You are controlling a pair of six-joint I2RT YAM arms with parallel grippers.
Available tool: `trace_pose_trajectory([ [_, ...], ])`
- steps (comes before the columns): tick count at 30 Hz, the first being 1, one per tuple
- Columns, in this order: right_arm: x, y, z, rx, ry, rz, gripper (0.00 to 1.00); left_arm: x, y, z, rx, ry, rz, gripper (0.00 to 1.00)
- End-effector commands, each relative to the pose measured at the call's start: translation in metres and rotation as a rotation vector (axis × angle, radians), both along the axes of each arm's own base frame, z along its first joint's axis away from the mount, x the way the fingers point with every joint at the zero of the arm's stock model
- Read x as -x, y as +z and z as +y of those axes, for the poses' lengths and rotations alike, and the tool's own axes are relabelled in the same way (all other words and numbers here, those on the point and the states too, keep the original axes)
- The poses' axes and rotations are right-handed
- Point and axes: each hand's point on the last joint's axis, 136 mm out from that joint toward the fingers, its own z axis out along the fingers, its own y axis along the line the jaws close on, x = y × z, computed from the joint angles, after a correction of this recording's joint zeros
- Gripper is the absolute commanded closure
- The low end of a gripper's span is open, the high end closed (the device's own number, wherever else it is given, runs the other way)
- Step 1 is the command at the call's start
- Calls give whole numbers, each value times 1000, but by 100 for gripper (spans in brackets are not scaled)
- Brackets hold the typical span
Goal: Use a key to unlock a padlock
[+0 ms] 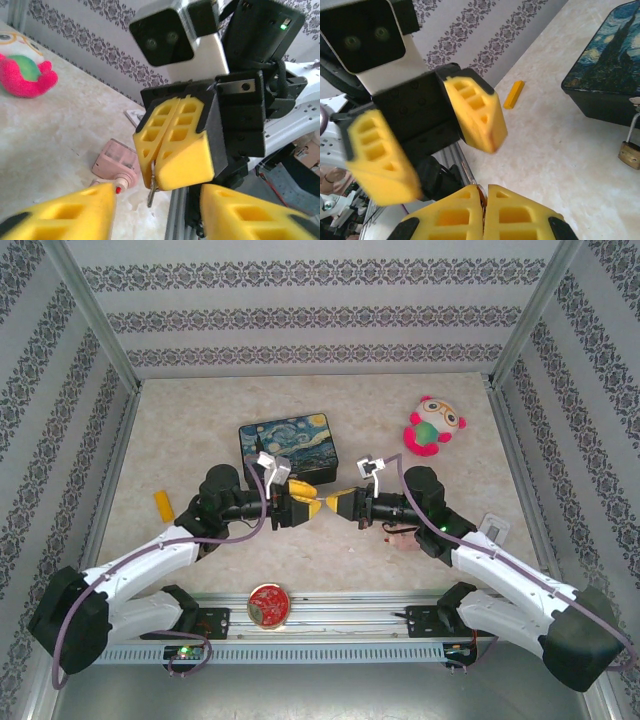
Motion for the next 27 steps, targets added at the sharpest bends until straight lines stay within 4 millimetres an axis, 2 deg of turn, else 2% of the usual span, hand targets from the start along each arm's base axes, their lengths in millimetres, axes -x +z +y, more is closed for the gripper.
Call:
trace_pose_trajectory([
  [1,-8,-1,-8,2,-54,-1,100,-3,26,11,59,64,-70,39],
  [4,-15,-2,-11,-2,-79,41,100,0,32,19,48,97,-157,34],
  [8,-21,-2,-13,-2,-91,112,100,-6,32,35,2,213,-276,31],
  [11,-27,-4,-15,-9,-95,233,100,-10,32,45,-33,280,-421,30],
  [15,-30,-10,-14,-50,-61,480,100,3,33,43,-53,246,-756,30],
  [18,-23,-19,-10,-72,-1,704,100,1,28,41,-97,250,-915,28],
  [20,-16,-21,-5,-79,49,825,100,-5,16,34,-172,213,-987,28],
  [24,-8,-18,-3,-79,71,889,100,-18,1,24,-252,186,-1083,33],
  [27,-5,-21,-4,-75,63,913,100,-18,-9,17,-271,140,-1126,39],
])
